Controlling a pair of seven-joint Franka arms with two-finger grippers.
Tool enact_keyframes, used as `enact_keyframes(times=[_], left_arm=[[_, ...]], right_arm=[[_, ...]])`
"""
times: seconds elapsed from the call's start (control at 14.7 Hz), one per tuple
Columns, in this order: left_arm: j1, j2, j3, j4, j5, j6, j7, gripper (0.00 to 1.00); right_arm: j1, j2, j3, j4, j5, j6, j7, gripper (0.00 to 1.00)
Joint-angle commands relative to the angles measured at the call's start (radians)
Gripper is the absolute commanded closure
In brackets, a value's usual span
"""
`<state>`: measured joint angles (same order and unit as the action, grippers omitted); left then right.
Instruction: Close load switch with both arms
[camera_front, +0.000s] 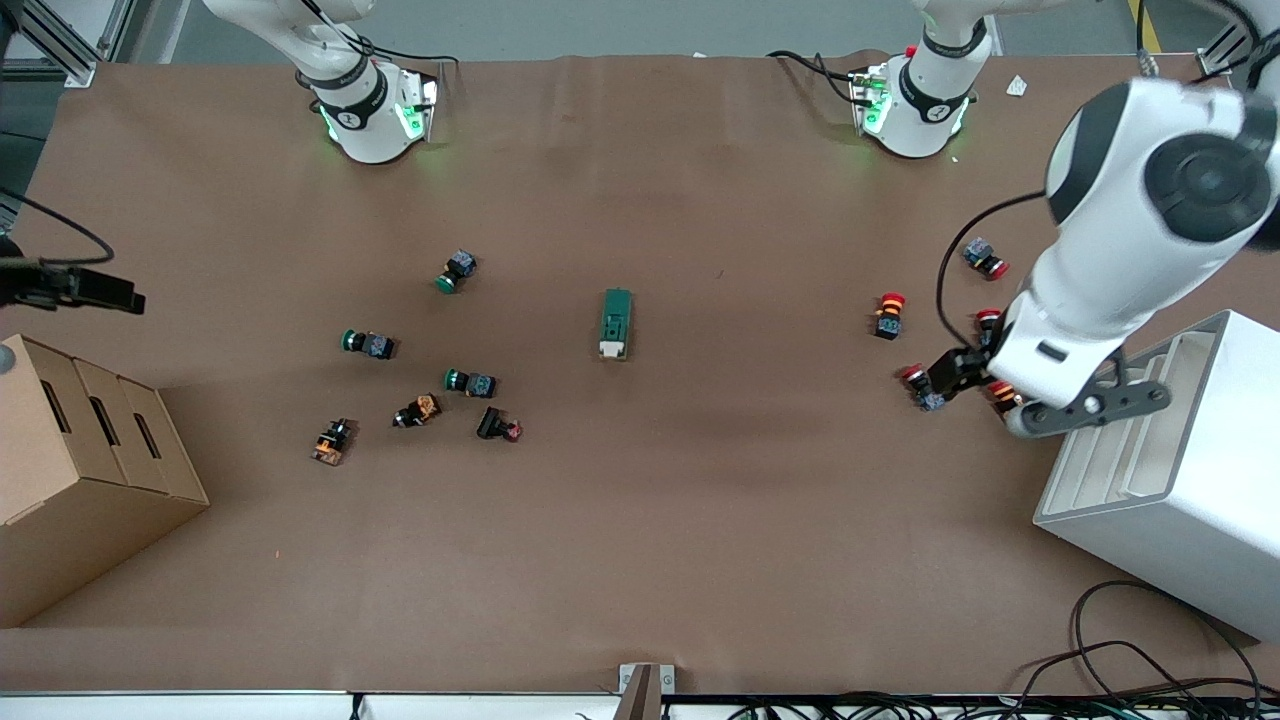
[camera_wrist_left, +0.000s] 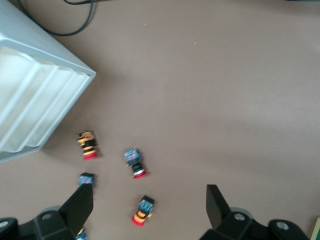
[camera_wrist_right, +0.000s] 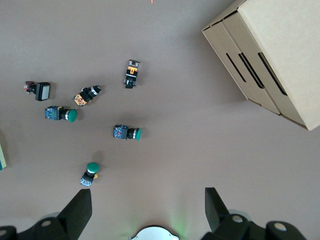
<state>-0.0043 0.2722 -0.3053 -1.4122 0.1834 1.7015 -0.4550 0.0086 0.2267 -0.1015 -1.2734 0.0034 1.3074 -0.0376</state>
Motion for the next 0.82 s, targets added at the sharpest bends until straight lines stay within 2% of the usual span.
enact_keyframes(times=[0.0, 0.2, 0.34, 0.54, 0.75], left_arm=[[-0.006, -0.094, 0.064, -0.027, -0.030, -0.060, 0.129, 0.00], [-0.009, -0.154, 0.133, -0.027, -0.076, -0.107, 0.264, 0.00], [-0.022, -0.183, 0.204, -0.025, -0.119, -0.152, 0.335, 0.00], [-0.057, -0.212, 0.297, -0.028, -0.165, -0.171, 0.444, 0.00], [-0.056, -0.243, 0.302, -0.056, -0.205, -0.181, 0.450, 0.00]], right_arm=[[-0.010, -0.137, 0.010, -0.159, -0.003, 0.033, 0.001, 0.00], [-0.019, -0.237, 0.010, -0.257, -0.003, 0.069, -0.002, 0.00], [-0.035, -0.297, 0.010, -0.322, -0.002, 0.096, -0.007, 0.00], [-0.035, -0.357, 0.006, -0.369, 0.000, 0.104, -0.008, 0.00], [-0.032, -0.366, 0.008, -0.374, -0.002, 0.115, -0.010, 0.00]])
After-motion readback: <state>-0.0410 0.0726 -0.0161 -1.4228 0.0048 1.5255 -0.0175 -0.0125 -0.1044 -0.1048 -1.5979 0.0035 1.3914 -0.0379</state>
